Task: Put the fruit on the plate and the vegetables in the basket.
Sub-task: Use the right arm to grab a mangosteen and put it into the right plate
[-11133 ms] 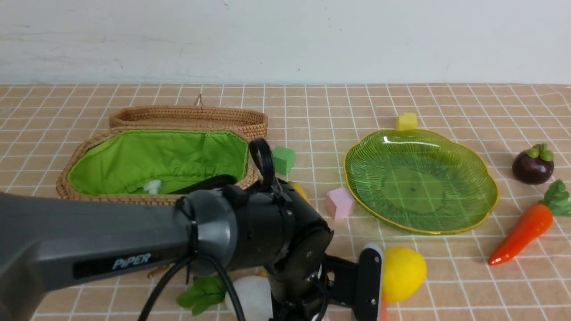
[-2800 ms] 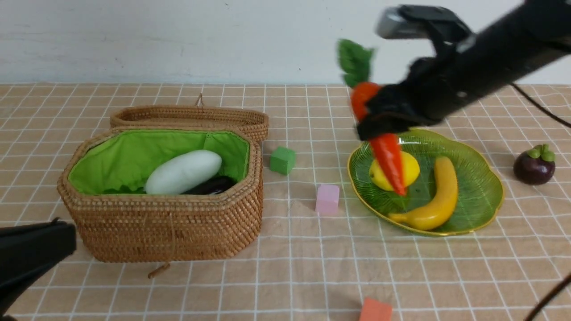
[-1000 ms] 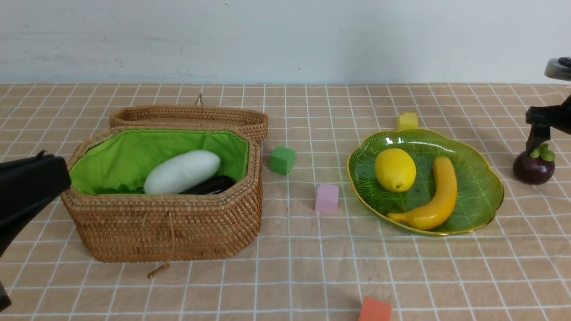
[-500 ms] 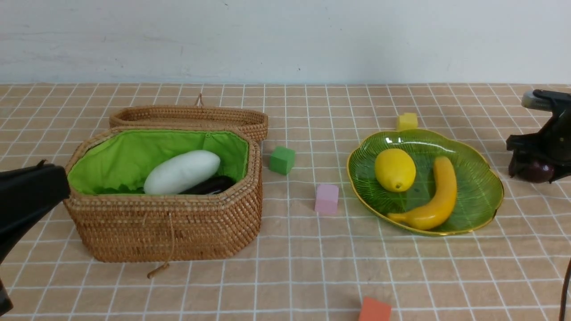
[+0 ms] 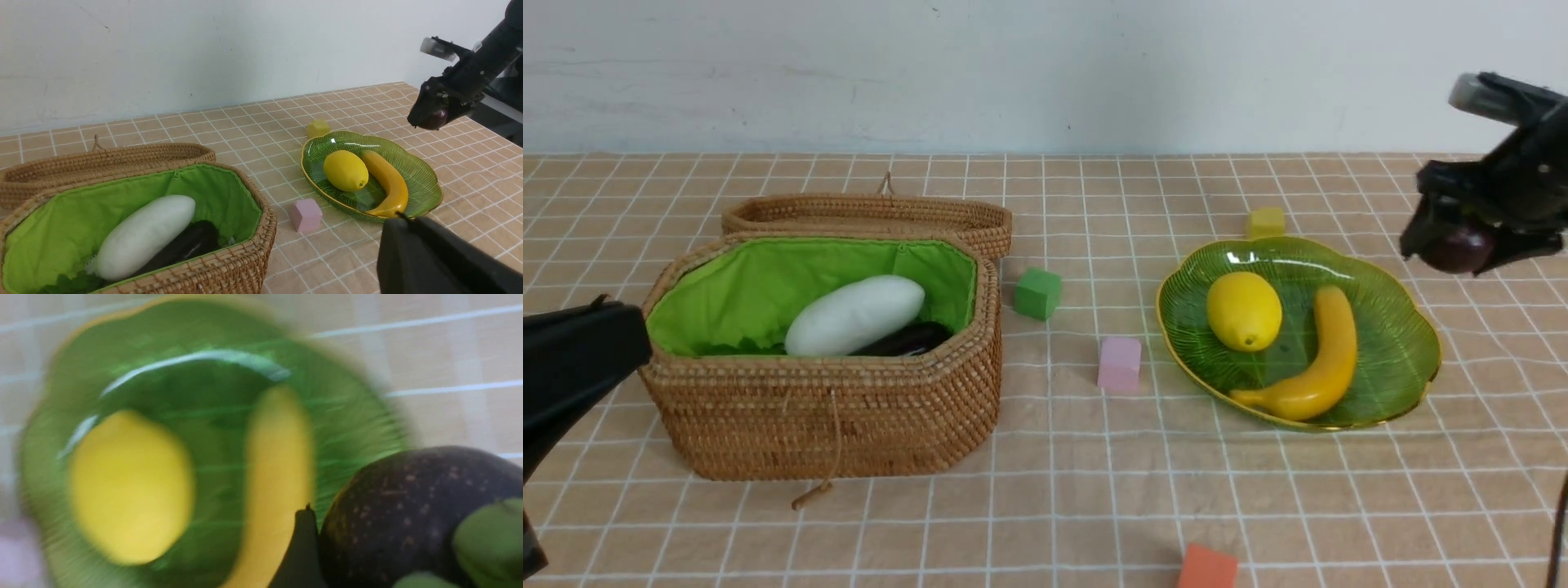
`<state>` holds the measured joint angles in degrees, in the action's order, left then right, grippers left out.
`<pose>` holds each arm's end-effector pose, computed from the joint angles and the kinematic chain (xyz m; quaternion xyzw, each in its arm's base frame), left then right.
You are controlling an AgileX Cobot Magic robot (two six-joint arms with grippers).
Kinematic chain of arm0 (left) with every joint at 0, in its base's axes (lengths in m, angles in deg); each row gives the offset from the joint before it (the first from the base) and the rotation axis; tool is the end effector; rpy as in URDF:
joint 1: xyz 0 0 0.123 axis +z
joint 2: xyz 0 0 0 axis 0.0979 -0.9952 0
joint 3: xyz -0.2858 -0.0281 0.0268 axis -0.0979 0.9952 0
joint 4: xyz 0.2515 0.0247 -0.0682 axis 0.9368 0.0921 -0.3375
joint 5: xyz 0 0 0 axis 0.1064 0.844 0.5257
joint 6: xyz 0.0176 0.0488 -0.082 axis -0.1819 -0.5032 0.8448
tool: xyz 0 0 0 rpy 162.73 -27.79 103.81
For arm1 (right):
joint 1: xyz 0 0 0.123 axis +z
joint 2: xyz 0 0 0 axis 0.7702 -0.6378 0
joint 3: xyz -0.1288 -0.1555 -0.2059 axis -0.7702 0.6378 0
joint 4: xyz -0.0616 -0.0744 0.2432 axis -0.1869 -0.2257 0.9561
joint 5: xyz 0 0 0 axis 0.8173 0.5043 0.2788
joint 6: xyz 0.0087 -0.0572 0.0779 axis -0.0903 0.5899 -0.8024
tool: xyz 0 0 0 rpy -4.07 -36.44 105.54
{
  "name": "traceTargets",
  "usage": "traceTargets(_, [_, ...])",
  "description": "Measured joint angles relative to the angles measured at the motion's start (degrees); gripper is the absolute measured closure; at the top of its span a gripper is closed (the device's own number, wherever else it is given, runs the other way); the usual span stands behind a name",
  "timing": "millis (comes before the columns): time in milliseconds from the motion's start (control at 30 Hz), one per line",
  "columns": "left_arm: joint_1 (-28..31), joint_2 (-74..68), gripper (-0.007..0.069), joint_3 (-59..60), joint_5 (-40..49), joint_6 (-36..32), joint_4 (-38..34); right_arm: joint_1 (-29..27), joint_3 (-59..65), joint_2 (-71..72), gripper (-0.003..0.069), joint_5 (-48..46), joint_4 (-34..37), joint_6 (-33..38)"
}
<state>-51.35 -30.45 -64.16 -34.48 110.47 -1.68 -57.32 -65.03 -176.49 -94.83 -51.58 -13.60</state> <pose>0.0910 -0.0616 0.3621 0.1617 0.7353 -0.2248 0.6186 0.4823 -0.0273 0.2555 0.0270 0.9716 0.1493 0.1818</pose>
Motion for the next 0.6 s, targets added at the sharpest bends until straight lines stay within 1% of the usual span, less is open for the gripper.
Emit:
traceTargets(67, [0.0,0.0,0.0629,0.0,0.0,0.0,0.0,2.0,0.9,-0.2,0.0071,-0.6,0.2,-0.1])
traceTargets(100, [0.0,0.0,0.0629,0.0,0.0,0.0,0.0,4.1,1.7,-0.7,0.0071,-0.7,0.0,-0.2])
traceTargets(233, [0.0,0.0,0.0629,0.0,0.1,-0.1,0.0,7.2,2.3,-2.1,0.0071,0.3,-1.5,-0.2])
traceTargets(300, [0.0,0.0,0.0629,0.0,0.1,-0.2,0.0,8.0,2.4,-2.3,0.0057,1.6,-2.0,-0.3])
traceTargets(367, [0.0,0.0,0.0629,0.0,0.1,-0.5,0.0,8.5,2.4,-2.3,0.0004,2.4,-2.3,-1.3])
traceTargets(400, [0.0,0.0,0.0629,0.0,0.0,-0.5,0.0,8.7,2.4,-2.3,-0.0009,2.5,-2.3,-1.8])
traceTargets(467, [0.0,0.0,0.0629,0.0,0.0,-0.8,0.0,8.8,2.4,-2.2,-0.0022,2.3,-2.3,-2.9])
traceTargets(600, [0.0,0.0,0.0629,0.0,0.0,-0.9,0.0,8.9,2.4,-0.8,-0.0013,-0.1,-2.7,-3.9])
